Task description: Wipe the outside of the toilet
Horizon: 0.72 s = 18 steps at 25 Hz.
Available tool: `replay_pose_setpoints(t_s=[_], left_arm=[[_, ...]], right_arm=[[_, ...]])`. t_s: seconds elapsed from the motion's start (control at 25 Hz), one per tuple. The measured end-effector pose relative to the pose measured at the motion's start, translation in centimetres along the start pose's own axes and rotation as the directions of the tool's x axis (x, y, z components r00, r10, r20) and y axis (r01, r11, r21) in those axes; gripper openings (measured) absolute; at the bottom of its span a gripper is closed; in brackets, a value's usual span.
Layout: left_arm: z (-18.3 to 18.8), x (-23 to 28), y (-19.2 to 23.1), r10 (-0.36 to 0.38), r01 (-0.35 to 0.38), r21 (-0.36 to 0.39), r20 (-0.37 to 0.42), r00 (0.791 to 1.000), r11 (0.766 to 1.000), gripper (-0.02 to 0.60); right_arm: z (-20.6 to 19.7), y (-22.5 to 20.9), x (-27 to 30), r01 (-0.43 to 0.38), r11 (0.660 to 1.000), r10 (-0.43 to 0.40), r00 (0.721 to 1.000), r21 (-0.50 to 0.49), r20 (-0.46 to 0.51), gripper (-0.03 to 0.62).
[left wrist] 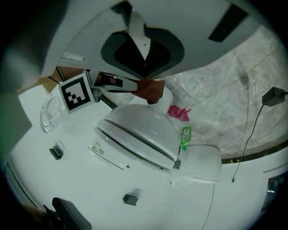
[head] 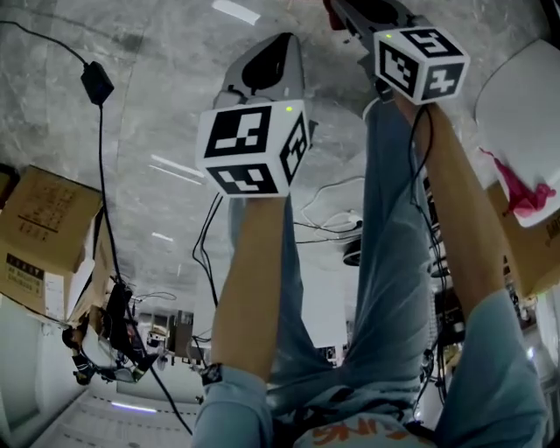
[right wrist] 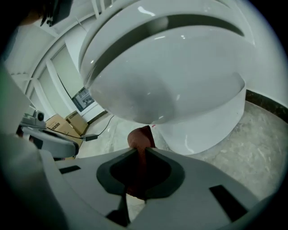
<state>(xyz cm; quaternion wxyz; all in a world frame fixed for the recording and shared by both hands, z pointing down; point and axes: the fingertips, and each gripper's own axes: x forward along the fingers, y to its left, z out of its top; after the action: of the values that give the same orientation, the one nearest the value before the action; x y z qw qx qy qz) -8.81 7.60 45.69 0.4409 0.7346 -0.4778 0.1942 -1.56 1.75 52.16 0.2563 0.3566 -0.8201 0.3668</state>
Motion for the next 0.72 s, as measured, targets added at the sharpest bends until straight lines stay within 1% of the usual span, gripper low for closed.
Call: replay_pose_setpoints(t_s=[0.12,0.32,0.56,0.64,0.72], left_arm=[[-0.5,0.8,-0.9,-0.006,0.007,0.010,-0.024,1.000,1.000,-0.005],[-0.4,2.0,-2.7,-0.006,0.006,0.007,-0.034,0.999,1.000,-0.005],[0.8,4.1,-5.3,-0.023,0.022,-0.035,-0.009,1.000,0.999,-0.005],[1.1,4.8,-5.9,-0.015,0.015,-0.042,-0.009,1.000,0.999,-0.005],[1.7,5.4,-6.3,-0.001,0.001,-0.065,-0.002,1.000,0.998,-0.005]], right_arm=[[0.8,-1.5,-0.4,0.027,0.999,-0.028,0.999,0.032,0.029,0.040],[2.5,-3.6,-1.0,0.032,0.999,-0.032,0.999,0.015,0.040,0.040],[3.8,-6.9,-2.4,0.033,0.999,-0.033,0.999,0.015,0.038,0.040],[4.2,-8.0,-2.8,0.030,0.999,-0.030,0.999,0.015,0.039,0.040],[4.6,-9.2,-3.1,0.029,0.999,-0.029,0.999,0.019,0.041,0.040]])
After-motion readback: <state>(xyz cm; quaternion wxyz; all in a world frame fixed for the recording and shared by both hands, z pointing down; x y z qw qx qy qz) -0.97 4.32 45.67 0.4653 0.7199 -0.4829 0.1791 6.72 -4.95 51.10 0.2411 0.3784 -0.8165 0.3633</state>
